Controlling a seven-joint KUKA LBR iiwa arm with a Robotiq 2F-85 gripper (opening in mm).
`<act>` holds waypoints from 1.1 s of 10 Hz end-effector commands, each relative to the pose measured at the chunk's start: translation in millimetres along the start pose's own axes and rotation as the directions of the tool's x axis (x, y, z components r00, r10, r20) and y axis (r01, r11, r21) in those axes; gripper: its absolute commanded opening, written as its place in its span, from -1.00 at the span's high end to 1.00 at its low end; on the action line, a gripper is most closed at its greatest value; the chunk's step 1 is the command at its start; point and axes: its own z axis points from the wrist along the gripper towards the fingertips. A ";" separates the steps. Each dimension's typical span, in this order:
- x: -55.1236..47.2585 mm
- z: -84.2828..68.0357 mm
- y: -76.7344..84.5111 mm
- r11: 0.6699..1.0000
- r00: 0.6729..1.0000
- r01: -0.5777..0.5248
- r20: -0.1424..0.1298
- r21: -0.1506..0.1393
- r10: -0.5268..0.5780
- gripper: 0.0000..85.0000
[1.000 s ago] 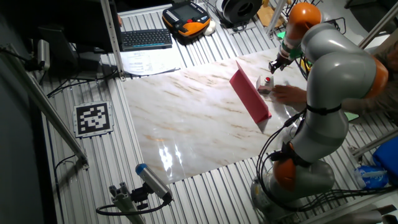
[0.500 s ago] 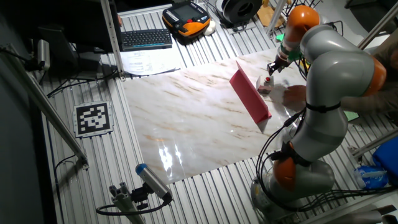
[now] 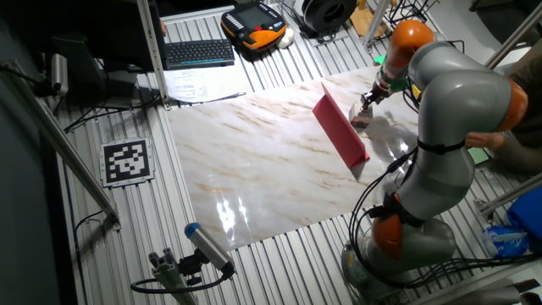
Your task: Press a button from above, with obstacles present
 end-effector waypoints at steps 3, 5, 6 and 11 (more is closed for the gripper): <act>1.0 1.6 -2.1 1.000 1.000 0.004 0.002 -0.002 -0.004 -0.20; 1.0 1.6 -2.1 1.000 1.000 0.003 -0.001 -0.002 -0.003 -0.20; 1.0 1.6 -2.1 1.000 1.000 -0.003 -0.015 -0.002 0.003 -0.20; 1.0 1.6 -2.1 0.997 0.995 -0.055 -0.085 0.062 0.060 -0.20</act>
